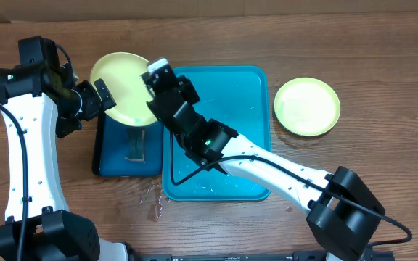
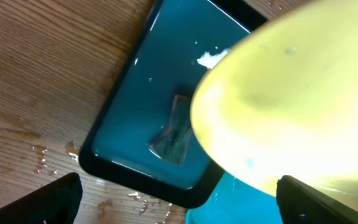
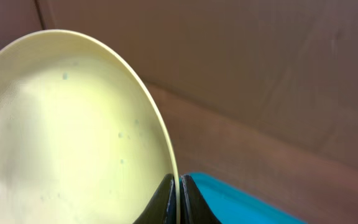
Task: Clean dirty plates on tray and stack at the side
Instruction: 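Hold the yellow plate tilted above the black tray to drain, right gripper, then swing the yellow plate right and lower it onto the plate stack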
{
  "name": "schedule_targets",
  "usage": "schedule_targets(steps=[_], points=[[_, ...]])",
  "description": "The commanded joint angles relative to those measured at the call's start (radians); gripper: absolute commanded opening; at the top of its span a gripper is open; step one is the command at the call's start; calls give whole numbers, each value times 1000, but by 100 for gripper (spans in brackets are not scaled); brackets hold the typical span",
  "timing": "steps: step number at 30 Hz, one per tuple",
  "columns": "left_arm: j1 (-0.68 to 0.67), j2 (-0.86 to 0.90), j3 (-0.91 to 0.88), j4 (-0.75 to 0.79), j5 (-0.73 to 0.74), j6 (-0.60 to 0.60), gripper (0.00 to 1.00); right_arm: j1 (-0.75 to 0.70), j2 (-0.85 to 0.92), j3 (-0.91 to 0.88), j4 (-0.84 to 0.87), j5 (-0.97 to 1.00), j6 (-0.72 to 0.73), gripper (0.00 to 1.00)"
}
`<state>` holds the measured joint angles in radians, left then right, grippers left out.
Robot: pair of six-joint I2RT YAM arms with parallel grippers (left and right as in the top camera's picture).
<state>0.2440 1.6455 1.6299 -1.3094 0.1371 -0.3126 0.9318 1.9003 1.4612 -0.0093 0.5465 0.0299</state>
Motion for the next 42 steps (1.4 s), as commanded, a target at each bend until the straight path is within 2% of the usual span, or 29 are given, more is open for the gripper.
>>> schedule_targets(steps=[1,5,12,16,23,31,36,42], points=[[3,-14,21,2,-7,-6,100,-10,-36,26,-61,2,268,4],[3,-14,21,2,-7,-6,100,-10,-36,26,-183,2,437,4],[3,-14,21,2,-7,-6,100,-19,-92,26,-272,-1,465,4],[3,-14,21,2,-7,-6,100,-72,-176,26,-372,-2,489,4],[3,-14,21,2,-7,-6,100,-296,-296,26,-673,-19,658,4],[3,-14,21,2,-7,-6,100,-671,-303,24,-918,-203,663,4],[3,-14,21,2,-7,-6,100,-856,-303,2,-998,-278,662,4],[3,-14,21,2,-7,-6,100,-974,-299,-108,-948,-326,663,4]])
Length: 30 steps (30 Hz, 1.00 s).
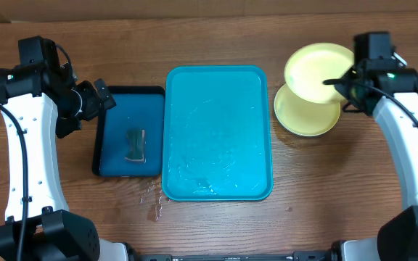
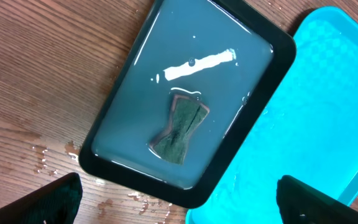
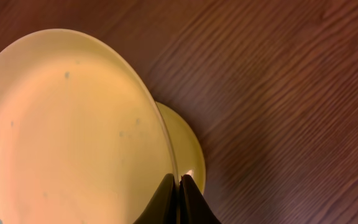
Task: Clean dirty plates on tray and stack at the side
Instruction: 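Swing the yellow plate right and lower it onto the plate stack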
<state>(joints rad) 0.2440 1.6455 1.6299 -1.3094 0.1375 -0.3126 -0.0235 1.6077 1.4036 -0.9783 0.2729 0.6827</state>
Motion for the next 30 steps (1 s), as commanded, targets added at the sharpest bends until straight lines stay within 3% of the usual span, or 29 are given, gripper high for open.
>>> schedule_targets(steps=[1,17,27,30], points=[[3,-14,21,2,-8,-6,100,-24,-6,-73,44,-54,10,4],[3,-14,21,2,-7,-6,100,-15,11,-364,367,-120,10,4],[3,-14,21,2,-8,-6,100,-15,31,-399,398,-137,10,5],[3,-14,21,2,-7,-6,100,-15,31,-406,397,-137,10,23]])
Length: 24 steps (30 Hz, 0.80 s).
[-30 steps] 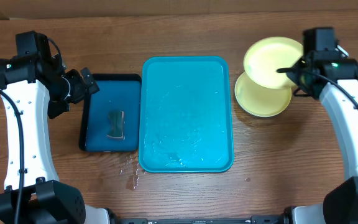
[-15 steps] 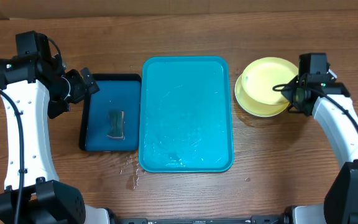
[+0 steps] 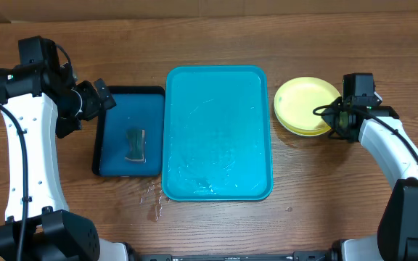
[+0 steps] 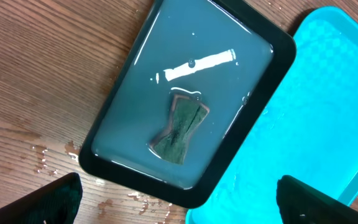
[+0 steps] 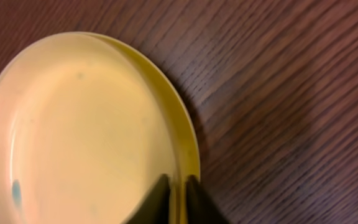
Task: Clean dirty plates on tray and stack at the side
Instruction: 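Swing the yellow plate right and lower it onto the plate stack, then open the right gripper and release the plate onto the stack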
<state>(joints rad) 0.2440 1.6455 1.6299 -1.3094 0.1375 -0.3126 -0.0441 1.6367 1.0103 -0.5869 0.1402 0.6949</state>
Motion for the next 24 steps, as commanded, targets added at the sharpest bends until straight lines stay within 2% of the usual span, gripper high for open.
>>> schedule_targets(steps=[1,7,9,11,20,24], points=[[3,-14,21,2,-7,-6,100,6,2,-15,7,-4,-2,29],[3,-14,21,2,-7,-6,100,5,2,-30,3,-16,-9,56],[3,-14,21,2,-7,-6,100,6,2,-30,-5,-49,-39,67],[3,-14,21,2,-8,-6,100,6,2,-30,-7,-111,-102,72],[3,-14,21,2,-8,-6,100,6,2,57,-58,-392,-514,68],[3,-14,21,2,-7,-6,100,6,2,103,-72,-458,-584,67]])
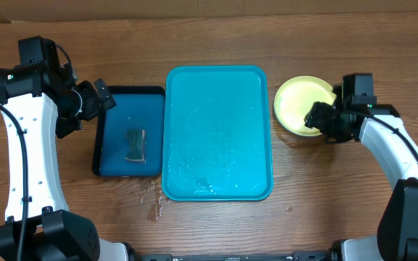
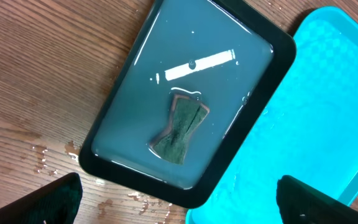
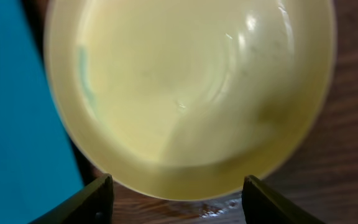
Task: Clean dirty plates on tray and stack at the side
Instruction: 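Open the right gripper and release the plate onto the stack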
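Two yellow plates (image 1: 297, 103) lie stacked on the wood right of the blue tray (image 1: 218, 130). The tray holds no plates. My right gripper (image 1: 319, 117) hovers open over the stack's right side. In the right wrist view the top plate (image 3: 191, 87) fills the frame beyond the wide-apart fingers (image 3: 87, 200), with nothing between them. My left gripper (image 1: 96, 98) stands open above the dark basin (image 1: 97, 148), where a green sponge (image 2: 179, 127) lies under water.
Water drops (image 1: 153, 199) lie on the wood at the basin's front right corner. A little water (image 3: 219, 211) also shows by the stack's rim. The tray's edge (image 3: 11, 124) is just left of the plates. A cardboard wall runs along the table's far edge.
My right gripper was shut on the rim of the top plate as it lay on the other one. Now it is open and off the rim. The left arm has not moved.
First my right gripper held a yellow plate over the basin beside the left gripper. Then it held it above the single plate at the right. Then the plate lay on that one, still gripped. Now it is let go, two stacked.
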{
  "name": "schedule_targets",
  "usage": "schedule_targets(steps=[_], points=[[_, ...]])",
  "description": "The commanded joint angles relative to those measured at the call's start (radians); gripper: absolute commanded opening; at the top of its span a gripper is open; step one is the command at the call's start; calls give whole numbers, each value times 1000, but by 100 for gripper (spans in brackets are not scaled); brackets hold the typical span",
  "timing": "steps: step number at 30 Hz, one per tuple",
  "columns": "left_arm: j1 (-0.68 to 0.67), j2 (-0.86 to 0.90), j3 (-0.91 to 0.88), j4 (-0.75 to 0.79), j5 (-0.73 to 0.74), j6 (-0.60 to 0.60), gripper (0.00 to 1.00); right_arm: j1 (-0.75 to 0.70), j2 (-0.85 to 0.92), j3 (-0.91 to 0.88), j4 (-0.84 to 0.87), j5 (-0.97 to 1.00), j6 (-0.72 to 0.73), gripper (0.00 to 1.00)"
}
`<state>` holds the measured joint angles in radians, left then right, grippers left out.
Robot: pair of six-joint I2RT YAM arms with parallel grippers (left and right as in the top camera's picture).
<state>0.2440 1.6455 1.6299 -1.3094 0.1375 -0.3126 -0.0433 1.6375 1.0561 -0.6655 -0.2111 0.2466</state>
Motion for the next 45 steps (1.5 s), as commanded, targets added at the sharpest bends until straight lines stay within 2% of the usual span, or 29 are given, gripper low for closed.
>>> schedule_targets(steps=[1,9,10,11,45], points=[[3,-14,21,2,-8,-6,100,5,1,60,11,-105,-152,67],[3,-14,21,2,-7,-6,100,5,1,60,37,-105,-325,70],[3,-14,21,2,-7,-6,100,5,1,60,37,-105,-326,91],[3,-14,21,2,-8,-6,100,5,1,60,41,-105,-326,100],[3,-14,21,4,-8,-6,100,5,1,60,40,-105,-326,100]])
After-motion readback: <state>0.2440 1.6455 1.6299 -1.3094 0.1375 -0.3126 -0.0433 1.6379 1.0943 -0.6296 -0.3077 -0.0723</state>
